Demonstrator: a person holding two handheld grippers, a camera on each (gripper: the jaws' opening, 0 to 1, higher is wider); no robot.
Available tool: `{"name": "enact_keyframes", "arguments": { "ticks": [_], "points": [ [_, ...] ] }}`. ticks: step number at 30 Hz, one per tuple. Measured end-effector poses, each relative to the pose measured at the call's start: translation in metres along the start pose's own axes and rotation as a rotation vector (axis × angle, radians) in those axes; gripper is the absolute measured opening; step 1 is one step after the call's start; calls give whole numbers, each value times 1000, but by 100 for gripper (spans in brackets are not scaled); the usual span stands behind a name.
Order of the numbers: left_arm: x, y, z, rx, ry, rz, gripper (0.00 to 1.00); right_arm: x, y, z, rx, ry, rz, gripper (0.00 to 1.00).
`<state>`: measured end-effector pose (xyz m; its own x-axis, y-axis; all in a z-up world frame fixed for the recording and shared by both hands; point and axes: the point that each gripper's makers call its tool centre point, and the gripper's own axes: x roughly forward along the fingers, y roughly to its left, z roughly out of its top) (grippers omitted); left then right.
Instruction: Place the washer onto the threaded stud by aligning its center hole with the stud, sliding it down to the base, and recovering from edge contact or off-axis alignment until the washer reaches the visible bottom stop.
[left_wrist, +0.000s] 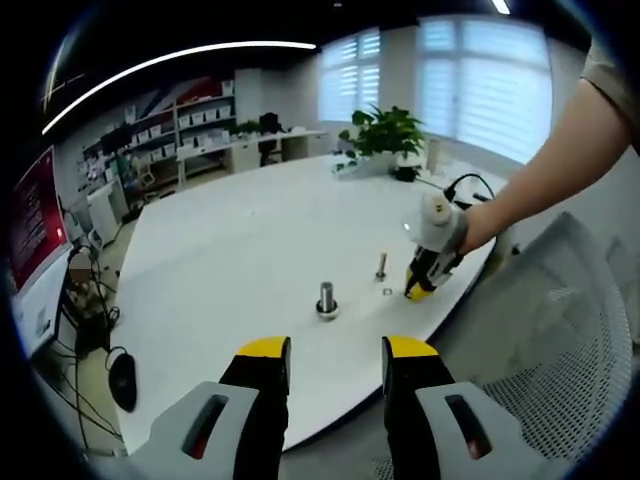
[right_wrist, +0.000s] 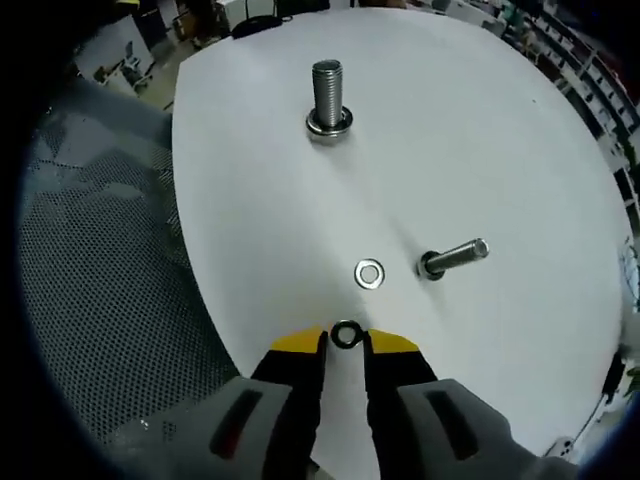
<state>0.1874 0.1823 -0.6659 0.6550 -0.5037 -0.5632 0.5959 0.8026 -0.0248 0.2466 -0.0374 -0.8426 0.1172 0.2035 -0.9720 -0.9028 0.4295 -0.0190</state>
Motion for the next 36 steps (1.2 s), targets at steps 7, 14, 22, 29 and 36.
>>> {"name": "enact_keyframes", "arguments": {
  "ticks": [7, 14, 22, 29, 36],
  "points": [
    [0, 0, 0, 2, 2, -1, 34, 0, 0, 0, -41, 35, 16, 19],
    [1, -1, 0, 4, 3, -5, 34, 3, -2, 3, -72, 101, 14, 16],
    [1, 0, 0, 5, 4, -3, 34, 4, 1, 5, -134, 273, -49, 15],
    [1, 0, -1, 8, 8, -3, 34, 3, 1, 4, -115, 278, -91, 14],
    [0, 0, -1, 9, 3, 1, 34, 0, -2, 1, 22, 125, -95, 14]
  ]
}}
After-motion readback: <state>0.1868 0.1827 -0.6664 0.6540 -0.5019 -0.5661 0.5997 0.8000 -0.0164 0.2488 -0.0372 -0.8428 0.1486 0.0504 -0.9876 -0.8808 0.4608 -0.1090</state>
